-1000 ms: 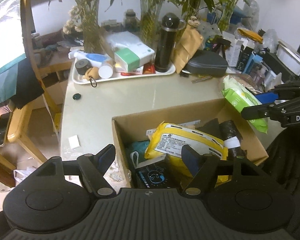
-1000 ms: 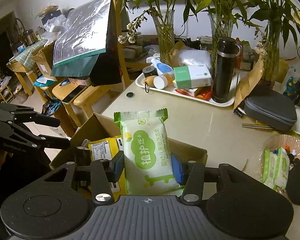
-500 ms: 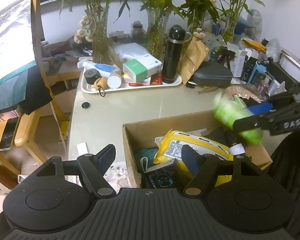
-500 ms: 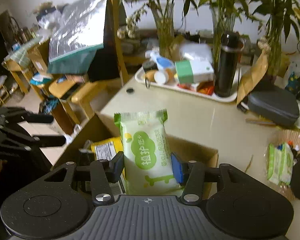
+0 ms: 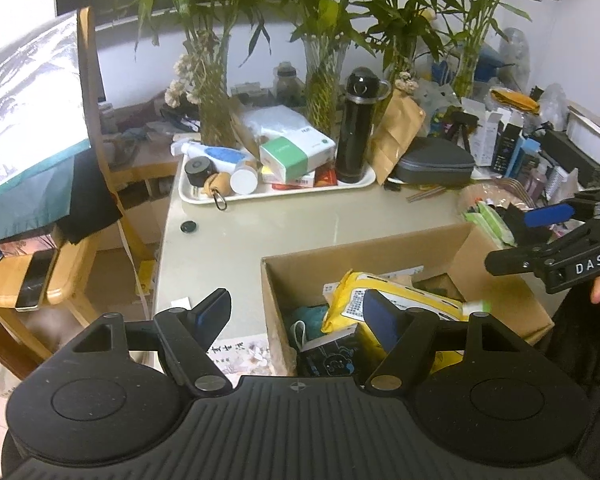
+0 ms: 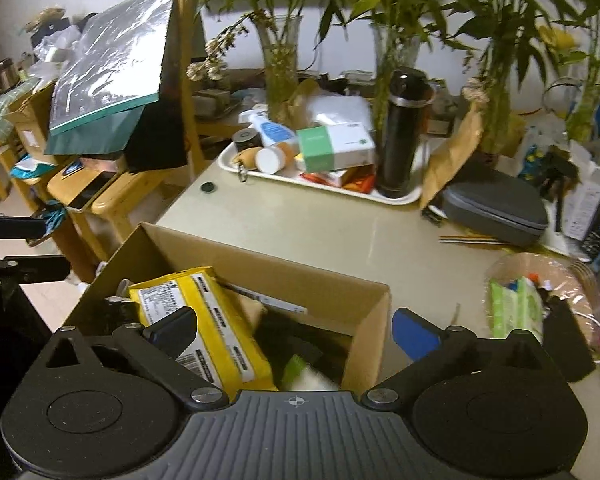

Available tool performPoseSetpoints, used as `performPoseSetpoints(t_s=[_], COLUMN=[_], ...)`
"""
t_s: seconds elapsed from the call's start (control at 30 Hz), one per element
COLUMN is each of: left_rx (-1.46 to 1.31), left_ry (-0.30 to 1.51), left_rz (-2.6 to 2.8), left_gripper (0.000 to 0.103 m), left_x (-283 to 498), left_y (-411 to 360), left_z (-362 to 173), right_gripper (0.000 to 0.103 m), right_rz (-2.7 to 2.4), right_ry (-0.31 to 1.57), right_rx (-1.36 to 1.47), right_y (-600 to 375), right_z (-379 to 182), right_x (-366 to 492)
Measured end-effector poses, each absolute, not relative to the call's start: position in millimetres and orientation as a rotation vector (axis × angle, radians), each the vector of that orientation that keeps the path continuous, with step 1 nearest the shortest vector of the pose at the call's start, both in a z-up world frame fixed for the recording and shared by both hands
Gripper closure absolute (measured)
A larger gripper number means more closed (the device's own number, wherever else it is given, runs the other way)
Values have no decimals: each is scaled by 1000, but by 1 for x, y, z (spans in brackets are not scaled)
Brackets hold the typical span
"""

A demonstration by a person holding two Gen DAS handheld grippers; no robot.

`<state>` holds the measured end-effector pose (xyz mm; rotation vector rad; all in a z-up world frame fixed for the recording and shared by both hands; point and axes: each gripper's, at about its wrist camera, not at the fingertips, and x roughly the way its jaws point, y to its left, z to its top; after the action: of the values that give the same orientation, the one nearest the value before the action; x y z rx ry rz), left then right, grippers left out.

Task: Organize soft objects
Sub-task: 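Withdraw both open tools back from the box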

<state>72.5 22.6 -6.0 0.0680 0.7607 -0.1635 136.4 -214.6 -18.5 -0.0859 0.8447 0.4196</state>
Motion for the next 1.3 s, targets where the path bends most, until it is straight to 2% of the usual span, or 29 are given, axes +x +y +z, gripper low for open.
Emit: performPoseSetpoints(t_s=[0.2, 0.27, 0.33, 0.7, 1.0, 1.3], left_rx=[51, 47, 34, 35, 98, 79], left_ry=[724, 718, 716, 693, 695, 816], left_rz=[-124, -125, -125, -47, -27, -49], left_gripper=[17, 5, 1, 0, 0, 0], left_x=[66, 64, 63, 59, 50, 46], left_y=[20, 19, 18, 19, 11, 8], left_z=[-2, -1, -2, -6, -5, -18], right_gripper=[0, 0, 0, 0, 0, 0], right_rz=[351, 337, 311, 237, 216, 213], right_ry=[798, 786, 781, 703, 795, 929], right_rx=[-138, -150, -158, -177, -133, -134], right_y=[-217, -218, -220, -222, -215, -208], right_z=[-17, -18, -20, -21, -29, -41], right_x=[121, 117, 114, 86, 76, 65])
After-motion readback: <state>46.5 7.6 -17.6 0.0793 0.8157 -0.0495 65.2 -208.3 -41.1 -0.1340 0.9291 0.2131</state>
